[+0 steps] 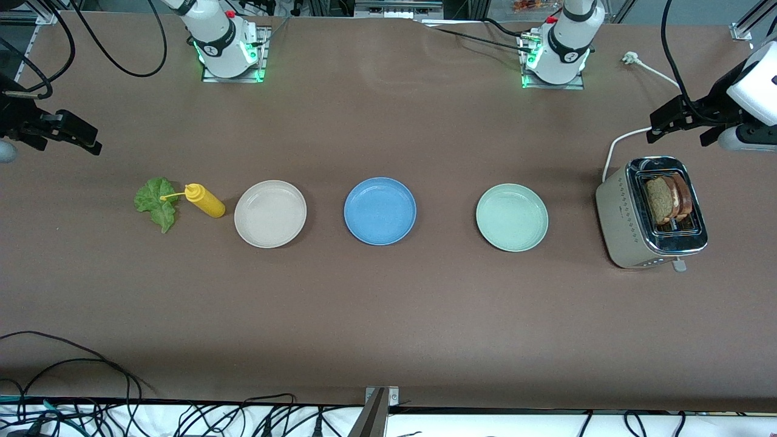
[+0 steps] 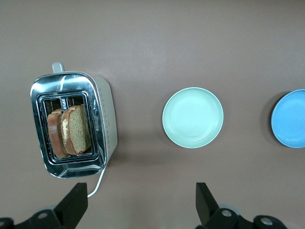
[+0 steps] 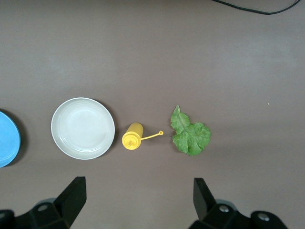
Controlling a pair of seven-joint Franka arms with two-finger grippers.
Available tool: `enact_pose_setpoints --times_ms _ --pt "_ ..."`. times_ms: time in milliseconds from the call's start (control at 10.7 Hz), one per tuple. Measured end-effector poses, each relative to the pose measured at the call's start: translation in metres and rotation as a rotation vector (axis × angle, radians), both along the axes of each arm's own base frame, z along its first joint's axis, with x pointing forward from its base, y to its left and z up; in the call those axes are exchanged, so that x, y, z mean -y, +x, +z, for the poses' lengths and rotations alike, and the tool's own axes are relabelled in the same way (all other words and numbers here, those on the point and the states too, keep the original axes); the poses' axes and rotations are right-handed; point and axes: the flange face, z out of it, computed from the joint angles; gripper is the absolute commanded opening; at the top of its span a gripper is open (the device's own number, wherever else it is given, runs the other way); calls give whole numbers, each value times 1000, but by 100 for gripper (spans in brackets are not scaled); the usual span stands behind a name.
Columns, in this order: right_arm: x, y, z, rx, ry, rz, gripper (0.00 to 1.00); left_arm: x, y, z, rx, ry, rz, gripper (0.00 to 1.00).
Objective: Make sandwich in blue plate with both arms
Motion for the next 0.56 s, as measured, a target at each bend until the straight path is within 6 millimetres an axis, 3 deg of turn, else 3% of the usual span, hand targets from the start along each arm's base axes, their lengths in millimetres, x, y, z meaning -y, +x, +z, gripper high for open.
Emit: enact_pose_setpoints --times_ms 562 --pt "-1 -2 -1 -19 0 1 100 4 0 0 2 0 -7 100"
